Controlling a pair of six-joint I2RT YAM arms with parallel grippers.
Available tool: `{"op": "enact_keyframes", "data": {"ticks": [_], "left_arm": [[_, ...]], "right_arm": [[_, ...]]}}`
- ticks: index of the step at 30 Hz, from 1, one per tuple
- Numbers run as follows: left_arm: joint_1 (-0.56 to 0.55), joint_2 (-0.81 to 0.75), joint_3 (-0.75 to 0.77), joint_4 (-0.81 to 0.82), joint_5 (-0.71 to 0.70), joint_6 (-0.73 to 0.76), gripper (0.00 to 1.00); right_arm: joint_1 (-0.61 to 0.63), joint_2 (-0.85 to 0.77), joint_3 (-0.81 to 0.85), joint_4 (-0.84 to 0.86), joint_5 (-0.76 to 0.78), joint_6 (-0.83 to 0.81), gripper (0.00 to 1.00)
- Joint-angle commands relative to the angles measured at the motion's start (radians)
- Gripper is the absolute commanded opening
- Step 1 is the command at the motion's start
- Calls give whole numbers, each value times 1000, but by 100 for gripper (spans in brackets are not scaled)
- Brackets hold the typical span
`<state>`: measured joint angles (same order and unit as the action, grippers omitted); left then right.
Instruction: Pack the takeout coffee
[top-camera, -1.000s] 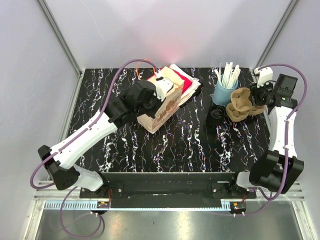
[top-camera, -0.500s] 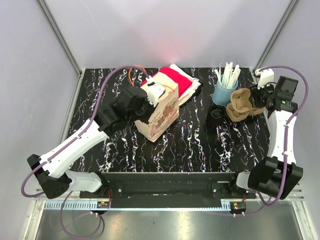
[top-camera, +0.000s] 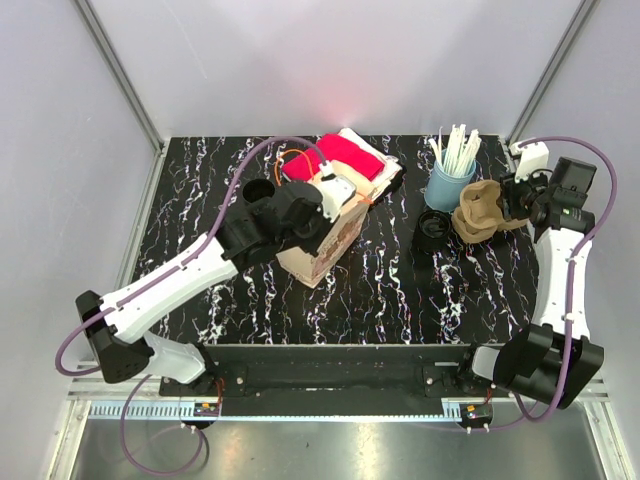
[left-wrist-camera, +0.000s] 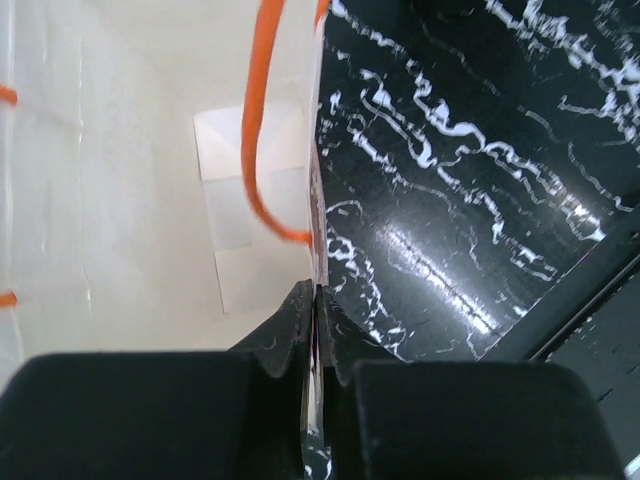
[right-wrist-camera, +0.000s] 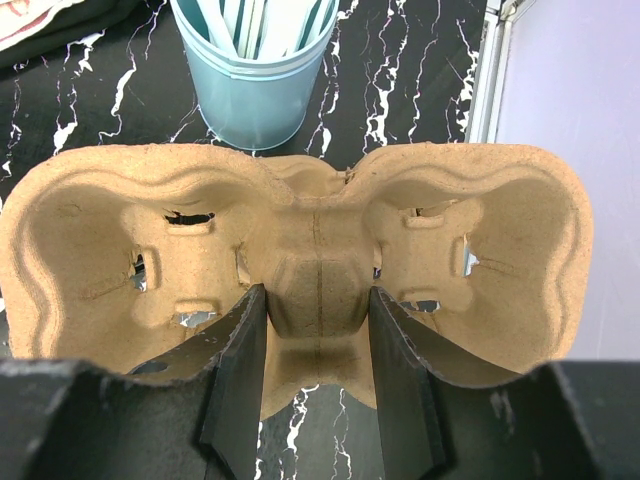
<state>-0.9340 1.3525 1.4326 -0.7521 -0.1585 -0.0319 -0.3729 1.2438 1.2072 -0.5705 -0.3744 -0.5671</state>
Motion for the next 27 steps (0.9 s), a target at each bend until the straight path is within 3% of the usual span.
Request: {"op": "enact_keyframes", "data": {"ticks": [1, 6, 27], "left_arm": [[-31, 14, 104, 45, -7, -33, 7], [-66, 33, 114, 37, -10, -46, 0], [-114, 79, 227, 27, 13, -43, 0]], "right_arm": [[-1, -37, 5, 20, 19, 10, 40], [-1, -46, 6, 15, 15, 13, 40], [-1, -64, 12, 4, 9, 19, 40]]}}
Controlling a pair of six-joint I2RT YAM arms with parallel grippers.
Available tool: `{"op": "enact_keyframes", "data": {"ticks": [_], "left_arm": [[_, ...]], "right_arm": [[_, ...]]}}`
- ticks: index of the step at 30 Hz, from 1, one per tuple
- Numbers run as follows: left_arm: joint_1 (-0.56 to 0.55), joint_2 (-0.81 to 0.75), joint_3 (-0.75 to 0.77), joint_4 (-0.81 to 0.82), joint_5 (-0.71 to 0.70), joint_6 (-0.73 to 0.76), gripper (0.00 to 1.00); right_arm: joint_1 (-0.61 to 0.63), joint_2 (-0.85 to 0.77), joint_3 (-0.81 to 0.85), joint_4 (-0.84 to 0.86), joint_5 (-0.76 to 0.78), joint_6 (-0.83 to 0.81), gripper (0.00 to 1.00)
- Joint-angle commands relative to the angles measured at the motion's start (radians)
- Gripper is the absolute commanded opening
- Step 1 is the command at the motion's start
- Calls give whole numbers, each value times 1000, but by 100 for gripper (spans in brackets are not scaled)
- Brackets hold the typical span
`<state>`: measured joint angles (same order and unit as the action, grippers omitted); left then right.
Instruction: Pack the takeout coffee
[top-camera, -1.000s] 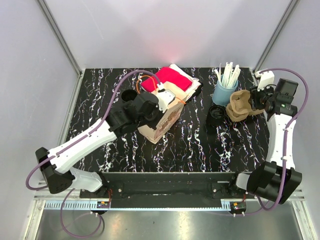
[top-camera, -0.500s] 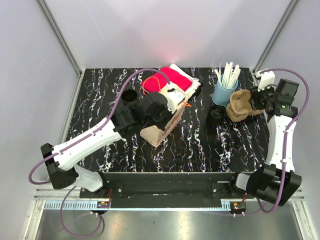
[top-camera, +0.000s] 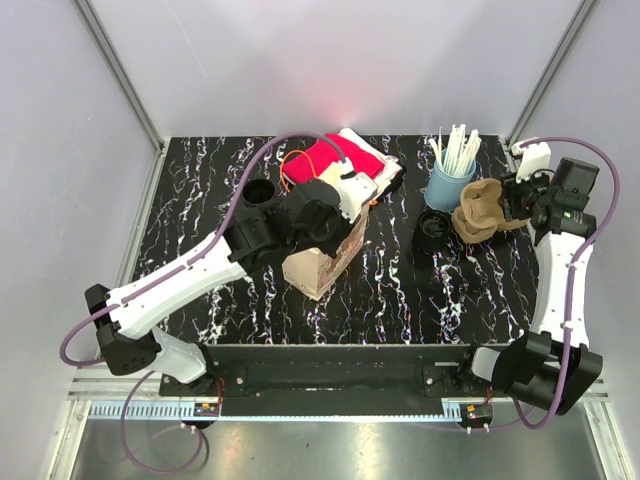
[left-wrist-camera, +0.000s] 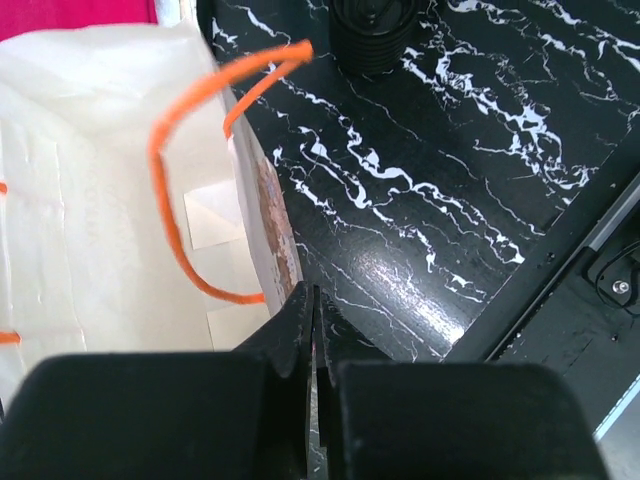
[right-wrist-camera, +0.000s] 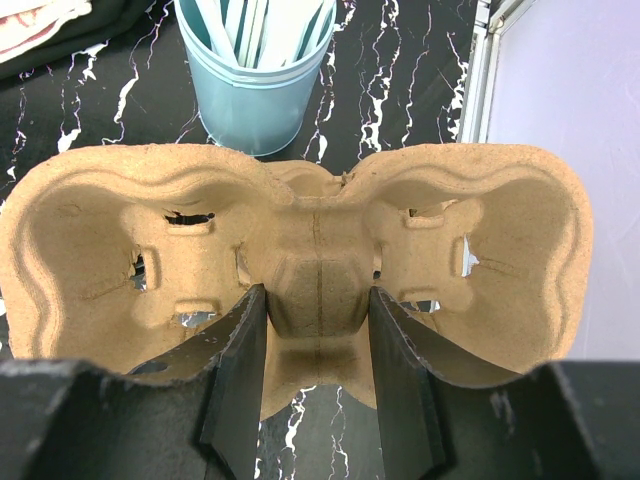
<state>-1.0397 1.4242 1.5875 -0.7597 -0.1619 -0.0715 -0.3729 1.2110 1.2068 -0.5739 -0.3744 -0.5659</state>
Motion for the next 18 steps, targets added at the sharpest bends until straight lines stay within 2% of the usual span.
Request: {"op": "enact_keyframes", "data": {"ticks": [1, 3, 5, 9, 10, 13, 15, 18], "left_arm": [[-10, 10, 84, 31, 27, -2, 0], [-8, 15, 124, 28, 63, 19, 1], [-8, 15, 167, 23, 96, 59, 8], [-8, -1, 233, 13, 124, 151, 49], [-8, -10, 249, 4, 118, 166, 72], [-8, -28, 287, -12, 44, 219, 92], [3, -39, 293, -13, -25, 259, 94], [68, -64, 304, -18, -44, 276, 99]], "right_arm": [[-1, -31, 13, 8, 5, 18, 40], [-1, -33, 14, 6, 3, 20, 40], [-1, -33, 23, 3, -4, 23, 40], [-1, -34, 54, -10, -27, 38, 40], [-1, -39, 72, -18, -40, 43, 40], [2, -34, 123, -47, -84, 60, 40], [2, -36, 154, -73, -106, 72, 40], [20, -37, 207, -109, -135, 78, 41]]}}
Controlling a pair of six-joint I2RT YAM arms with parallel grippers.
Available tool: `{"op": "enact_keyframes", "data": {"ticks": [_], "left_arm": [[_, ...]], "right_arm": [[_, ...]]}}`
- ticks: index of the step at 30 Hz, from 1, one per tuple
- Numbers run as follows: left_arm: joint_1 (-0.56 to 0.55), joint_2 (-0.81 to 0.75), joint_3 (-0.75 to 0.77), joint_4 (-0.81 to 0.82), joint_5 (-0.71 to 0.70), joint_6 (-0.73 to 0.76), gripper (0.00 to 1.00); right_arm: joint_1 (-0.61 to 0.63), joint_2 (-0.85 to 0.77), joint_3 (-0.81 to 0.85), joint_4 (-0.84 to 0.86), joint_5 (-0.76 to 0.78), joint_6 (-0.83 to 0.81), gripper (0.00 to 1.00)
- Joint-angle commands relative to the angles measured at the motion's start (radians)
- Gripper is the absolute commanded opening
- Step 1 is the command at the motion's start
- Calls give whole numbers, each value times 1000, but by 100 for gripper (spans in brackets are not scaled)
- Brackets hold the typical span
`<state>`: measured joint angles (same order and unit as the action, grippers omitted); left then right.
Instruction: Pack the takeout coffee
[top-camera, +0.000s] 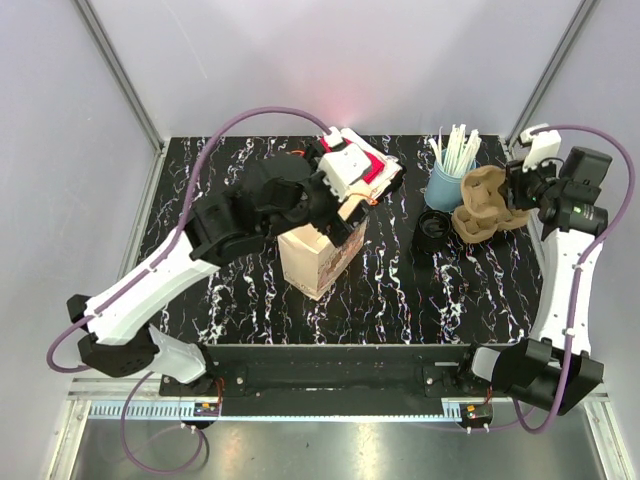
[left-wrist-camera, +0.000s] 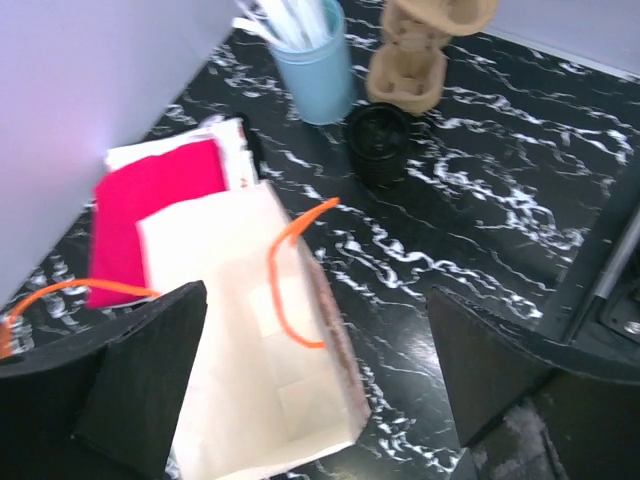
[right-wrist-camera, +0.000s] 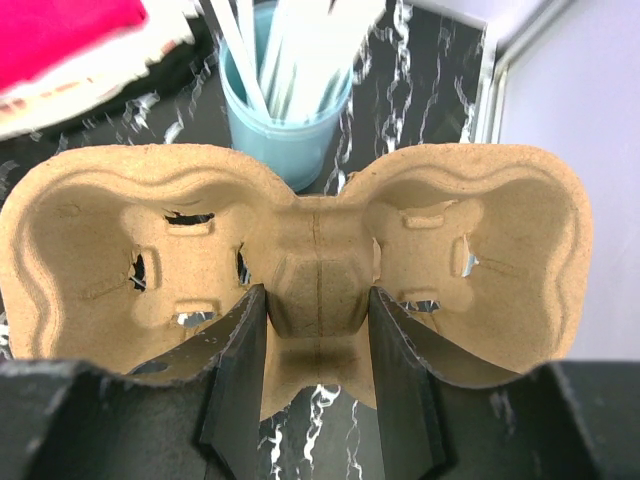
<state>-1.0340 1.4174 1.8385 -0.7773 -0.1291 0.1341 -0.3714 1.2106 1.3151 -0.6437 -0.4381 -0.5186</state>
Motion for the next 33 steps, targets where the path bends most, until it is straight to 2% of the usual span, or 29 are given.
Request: {"op": "enact_keyframes", "data": {"ticks": [1, 5, 8, 14, 18, 24, 33], "left_arm": [[84, -64, 62, -8, -75, 68, 99], [251, -67, 91, -27, -34, 59, 99], [374, -63, 107, -30, 11, 50, 99], [546, -48, 74, -25, 107, 26, 99], [597, -37, 10, 4, 125, 10, 99], [652, -23, -31, 90, 233, 2, 99], [696, -9, -36, 156, 396, -8, 99]], "right_arm": [[28, -40, 123, -45, -73, 32, 41], [107, -37, 188, -88, -28, 40, 41], [219, -16, 265, -122, 50, 43, 42], [333, 131, 564, -233, 18, 94, 42], [439, 249, 773, -289, 42, 92, 43], [644, 430, 1008, -381, 156, 117, 43], [891, 559, 1073, -399, 350, 114, 42]]}}
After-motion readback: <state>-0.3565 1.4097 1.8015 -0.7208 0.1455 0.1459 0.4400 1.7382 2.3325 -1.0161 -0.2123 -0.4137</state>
